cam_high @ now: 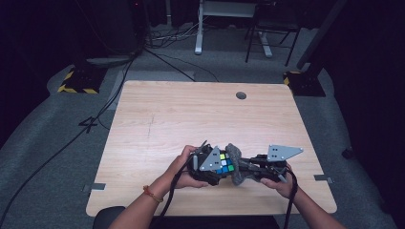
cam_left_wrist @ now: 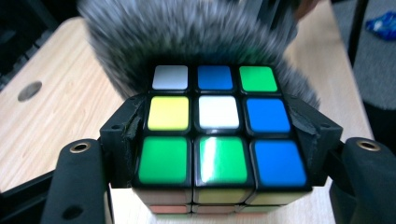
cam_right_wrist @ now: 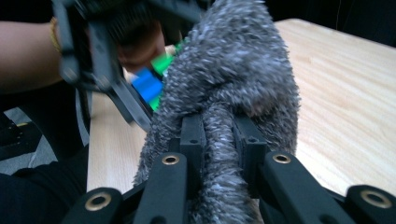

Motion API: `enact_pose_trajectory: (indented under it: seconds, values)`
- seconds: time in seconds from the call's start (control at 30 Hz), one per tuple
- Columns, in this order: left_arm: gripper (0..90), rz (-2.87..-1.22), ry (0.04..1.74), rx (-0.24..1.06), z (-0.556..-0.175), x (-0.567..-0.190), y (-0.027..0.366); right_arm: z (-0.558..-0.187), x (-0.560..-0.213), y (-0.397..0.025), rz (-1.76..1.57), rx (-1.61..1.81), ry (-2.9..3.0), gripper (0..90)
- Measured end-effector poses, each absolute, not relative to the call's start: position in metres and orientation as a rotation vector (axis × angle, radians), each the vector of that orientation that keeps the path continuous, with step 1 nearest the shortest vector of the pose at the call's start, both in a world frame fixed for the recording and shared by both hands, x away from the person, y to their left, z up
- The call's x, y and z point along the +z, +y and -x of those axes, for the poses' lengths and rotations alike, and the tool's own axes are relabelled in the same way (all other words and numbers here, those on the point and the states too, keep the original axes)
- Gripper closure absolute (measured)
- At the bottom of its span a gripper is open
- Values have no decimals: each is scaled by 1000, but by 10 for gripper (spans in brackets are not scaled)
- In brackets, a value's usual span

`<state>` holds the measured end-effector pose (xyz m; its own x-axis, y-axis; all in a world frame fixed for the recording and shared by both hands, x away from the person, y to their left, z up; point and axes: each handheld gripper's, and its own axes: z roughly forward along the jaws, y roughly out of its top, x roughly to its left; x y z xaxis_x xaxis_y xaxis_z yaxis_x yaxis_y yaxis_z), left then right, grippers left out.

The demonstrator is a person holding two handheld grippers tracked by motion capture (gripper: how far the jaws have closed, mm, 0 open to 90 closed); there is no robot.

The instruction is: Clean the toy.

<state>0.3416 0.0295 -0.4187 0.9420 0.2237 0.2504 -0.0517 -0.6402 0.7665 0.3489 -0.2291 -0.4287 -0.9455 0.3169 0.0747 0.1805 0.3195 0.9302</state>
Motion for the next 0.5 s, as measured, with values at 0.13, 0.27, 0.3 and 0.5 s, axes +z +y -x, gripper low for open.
enact_pose_trajectory:
  seconds: [0.13,0.27,0.3,0.5]
  values:
    - [331,-2232,148,374,-344,-421,27,-346,-425,-227,-438,1635,2434,775]
    - [333,-2179,169,394,-344,-417,29,-347,-426,-228,-465,1596,2421,775]
    - [333,-2168,169,398,-344,-415,29,-348,-427,-227,-469,1585,2423,775]
    - [333,-2147,166,372,-342,-412,32,-350,-437,-221,-477,1483,2483,777]
